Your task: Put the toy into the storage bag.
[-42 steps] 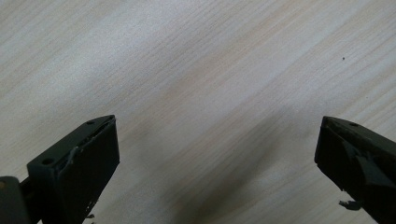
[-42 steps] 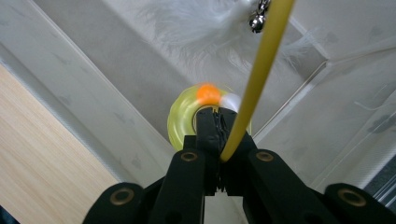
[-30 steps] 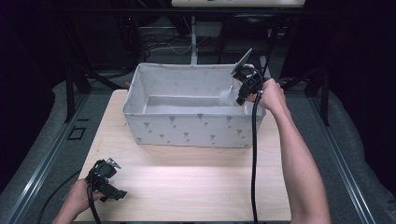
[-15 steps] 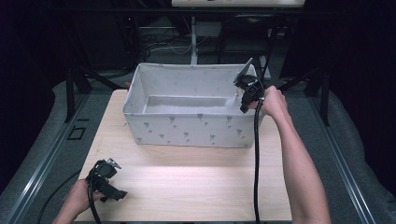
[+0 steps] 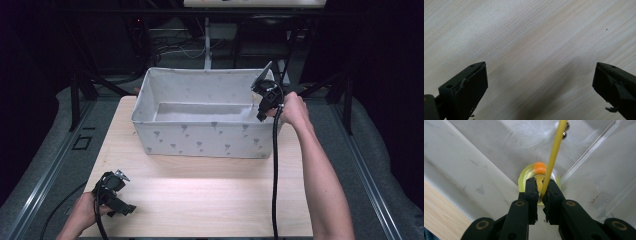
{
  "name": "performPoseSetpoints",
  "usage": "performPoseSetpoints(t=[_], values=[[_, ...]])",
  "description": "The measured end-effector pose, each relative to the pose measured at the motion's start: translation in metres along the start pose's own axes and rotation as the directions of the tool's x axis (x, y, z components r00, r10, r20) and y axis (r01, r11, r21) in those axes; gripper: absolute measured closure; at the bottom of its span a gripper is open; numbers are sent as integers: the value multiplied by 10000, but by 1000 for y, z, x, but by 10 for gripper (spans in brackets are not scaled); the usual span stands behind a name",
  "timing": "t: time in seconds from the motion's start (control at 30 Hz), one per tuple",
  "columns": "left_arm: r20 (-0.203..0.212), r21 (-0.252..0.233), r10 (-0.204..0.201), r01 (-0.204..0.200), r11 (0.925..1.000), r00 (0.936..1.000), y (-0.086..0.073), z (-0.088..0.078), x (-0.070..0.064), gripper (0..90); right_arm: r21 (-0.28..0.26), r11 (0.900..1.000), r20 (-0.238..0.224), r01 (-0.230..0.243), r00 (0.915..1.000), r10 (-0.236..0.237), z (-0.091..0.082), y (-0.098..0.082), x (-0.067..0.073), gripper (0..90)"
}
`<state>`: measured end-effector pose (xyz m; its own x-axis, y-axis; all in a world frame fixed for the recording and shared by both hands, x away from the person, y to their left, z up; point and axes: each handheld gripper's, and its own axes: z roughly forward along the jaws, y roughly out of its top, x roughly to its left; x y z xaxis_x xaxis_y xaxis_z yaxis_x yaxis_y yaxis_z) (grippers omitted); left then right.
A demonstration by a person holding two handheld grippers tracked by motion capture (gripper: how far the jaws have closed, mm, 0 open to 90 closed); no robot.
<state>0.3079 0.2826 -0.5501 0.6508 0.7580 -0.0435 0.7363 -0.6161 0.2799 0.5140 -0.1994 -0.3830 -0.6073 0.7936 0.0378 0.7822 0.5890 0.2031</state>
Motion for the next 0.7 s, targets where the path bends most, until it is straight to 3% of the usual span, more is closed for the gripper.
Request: performPoseSetpoints(t=[0.17, 0.23, 0.3, 0.37, 0.53, 0.7], values=[[5, -1, 16, -16, 10000, 10000, 0, 0, 0, 2, -208, 9998, 45, 37, 10000, -36, -14, -1, 2, 679], [7, -3, 16, -16, 10000, 10000, 0, 0, 0, 2, -506, 9987, 179, -92, 9998, 101, -20, -2, 3, 582], [13, 3, 21, -21, 10000, 10000, 0, 0, 0, 2, -794, 9968, 253, -99, 9996, 120, -32, -3, 6, 422], [16, 14, 28, -28, 10000, 10000, 0, 0, 0, 2, -1141, 9934, 331, -77, 9994, 115, -41, -6, 10, 339], [1, 8, 24, -24, 10000, 10000, 0, 0, 0, 2, -1740, 9847, 271, -41, 9996, 89, -61, -13, 20, 201], [4, 23, 42, -42, 10000, 10000, 0, 0, -1, 2, -2077, 9782, 159, 78, 9999, -46, -76, -24, 31, 133]])
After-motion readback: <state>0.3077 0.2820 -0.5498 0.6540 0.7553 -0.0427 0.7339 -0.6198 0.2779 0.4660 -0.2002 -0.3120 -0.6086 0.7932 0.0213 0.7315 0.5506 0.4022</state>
